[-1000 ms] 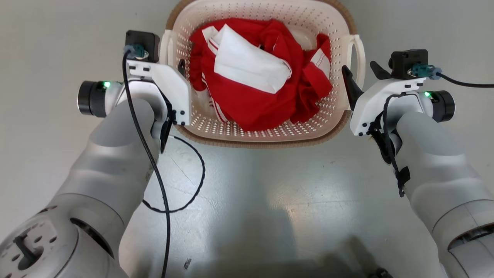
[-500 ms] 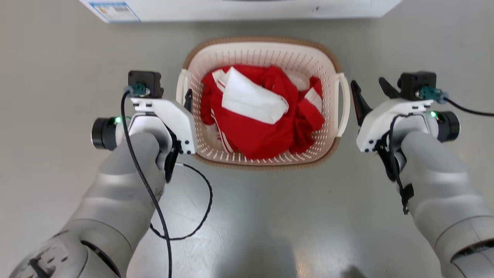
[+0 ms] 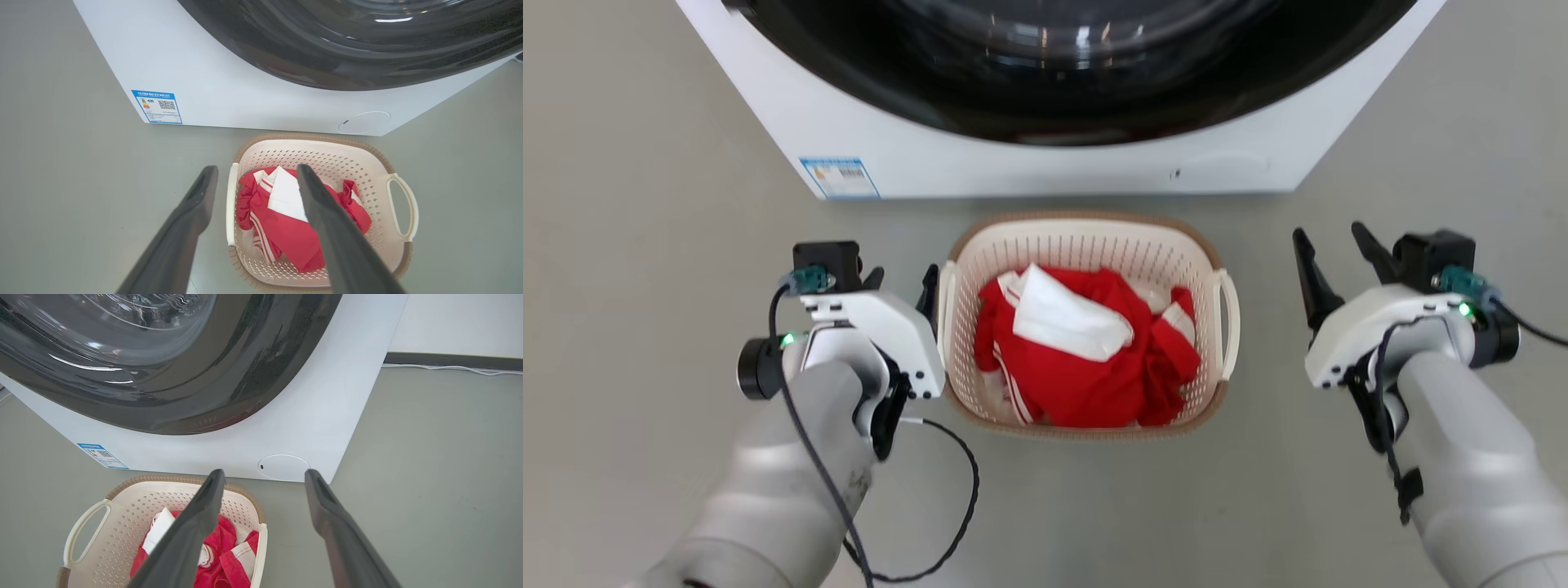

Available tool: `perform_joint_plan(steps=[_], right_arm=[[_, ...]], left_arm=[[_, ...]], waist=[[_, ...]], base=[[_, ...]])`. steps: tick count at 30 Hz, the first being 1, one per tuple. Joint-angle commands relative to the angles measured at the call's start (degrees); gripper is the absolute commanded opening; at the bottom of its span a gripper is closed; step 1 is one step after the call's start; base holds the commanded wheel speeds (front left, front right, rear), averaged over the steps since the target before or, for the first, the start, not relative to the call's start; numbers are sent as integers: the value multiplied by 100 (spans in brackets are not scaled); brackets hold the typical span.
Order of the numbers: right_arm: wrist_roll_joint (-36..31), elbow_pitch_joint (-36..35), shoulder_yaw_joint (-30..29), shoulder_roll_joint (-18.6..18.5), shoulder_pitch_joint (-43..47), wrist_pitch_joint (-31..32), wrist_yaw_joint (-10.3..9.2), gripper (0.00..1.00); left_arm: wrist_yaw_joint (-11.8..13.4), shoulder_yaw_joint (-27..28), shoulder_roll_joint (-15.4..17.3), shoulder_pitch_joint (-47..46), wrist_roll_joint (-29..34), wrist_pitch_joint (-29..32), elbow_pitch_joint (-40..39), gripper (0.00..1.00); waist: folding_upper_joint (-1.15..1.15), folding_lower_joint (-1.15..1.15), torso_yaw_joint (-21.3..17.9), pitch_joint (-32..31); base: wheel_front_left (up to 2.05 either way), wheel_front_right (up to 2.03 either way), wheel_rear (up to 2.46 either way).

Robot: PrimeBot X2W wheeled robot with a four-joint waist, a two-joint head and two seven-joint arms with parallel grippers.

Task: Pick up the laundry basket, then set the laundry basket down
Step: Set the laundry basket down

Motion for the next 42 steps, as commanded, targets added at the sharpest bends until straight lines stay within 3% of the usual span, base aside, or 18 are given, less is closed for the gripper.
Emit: perform_joint_plan(steps=[1,20,37,42], right_arm=[[-101,-220,36,37,258,-79,35,100],[-491,-1727,-216,114,2032,-79,35,100],[-643,-2657,-382,183,3227,-80,35,100],[-725,-3017,-488,239,3558,-80,35,100]], left_arm=[[63,241,189,129,99,-77,-202,100],[438,2380,854,2672,1833,-78,-2761,100],[700,3417,975,4547,2626,-78,-4517,100],[799,3839,880,5008,2906,-79,-5097,100]], waist=[[0,0,37,-394],[0,0,67,-1969],[0,0,-40,-2422],[0,0,-70,-2499]], base=[[0,0,0],[0,0,0],[0,0,0],[0,0,0]])
